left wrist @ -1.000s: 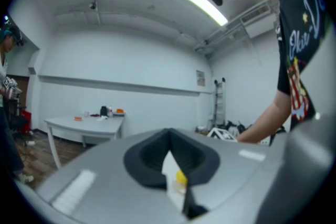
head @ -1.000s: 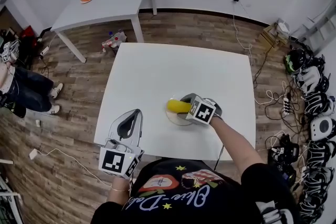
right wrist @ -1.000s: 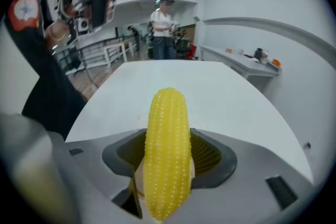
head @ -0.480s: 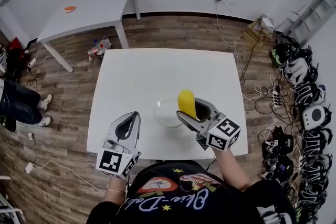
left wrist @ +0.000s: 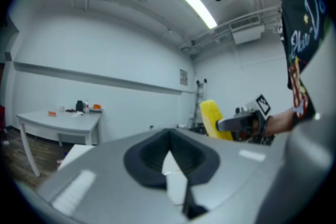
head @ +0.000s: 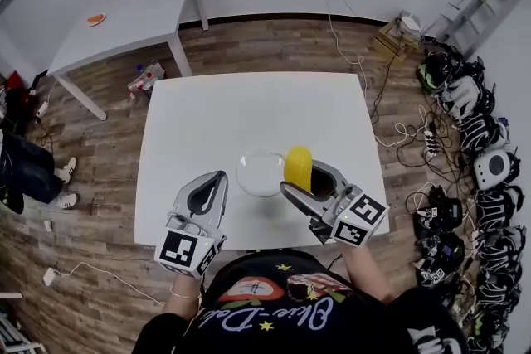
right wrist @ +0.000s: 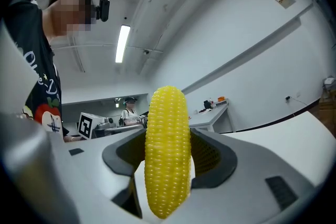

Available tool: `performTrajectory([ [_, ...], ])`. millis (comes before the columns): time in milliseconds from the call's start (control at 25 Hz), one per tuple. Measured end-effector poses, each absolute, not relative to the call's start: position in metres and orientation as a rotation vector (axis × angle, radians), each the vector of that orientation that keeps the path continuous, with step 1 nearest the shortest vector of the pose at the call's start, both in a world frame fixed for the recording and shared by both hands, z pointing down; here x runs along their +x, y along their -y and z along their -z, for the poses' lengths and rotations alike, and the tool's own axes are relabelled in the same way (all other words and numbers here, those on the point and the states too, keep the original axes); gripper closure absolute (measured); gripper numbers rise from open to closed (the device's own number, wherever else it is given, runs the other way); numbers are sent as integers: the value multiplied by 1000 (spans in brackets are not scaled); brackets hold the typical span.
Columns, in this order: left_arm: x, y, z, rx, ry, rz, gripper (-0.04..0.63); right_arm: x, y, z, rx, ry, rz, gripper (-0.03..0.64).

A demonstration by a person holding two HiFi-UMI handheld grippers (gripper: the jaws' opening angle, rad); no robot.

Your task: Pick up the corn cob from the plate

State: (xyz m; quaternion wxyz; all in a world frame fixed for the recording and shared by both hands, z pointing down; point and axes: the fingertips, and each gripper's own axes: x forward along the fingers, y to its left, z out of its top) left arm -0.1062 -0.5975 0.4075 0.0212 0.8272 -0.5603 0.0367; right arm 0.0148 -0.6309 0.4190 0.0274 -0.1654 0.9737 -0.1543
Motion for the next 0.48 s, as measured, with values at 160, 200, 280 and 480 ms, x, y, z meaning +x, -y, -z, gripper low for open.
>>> performTrajectory([
  [160, -107, 598, -404, 2554, 1761, -117, 598, 21, 630, -421, -521, -2987, 527, 359],
  [200, -108, 598, -405, 2550, 1761, -116, 598, 22, 631, -420, -528, -2980, 535, 360],
  [280, -108, 597, -407, 2551, 1749, -123, 598, 23, 632, -421, -536, -2980, 537, 360],
  [480, -94, 594, -410, 2615, 1726, -218, 598, 25, 630, -424, -509, -2993, 529, 360],
])
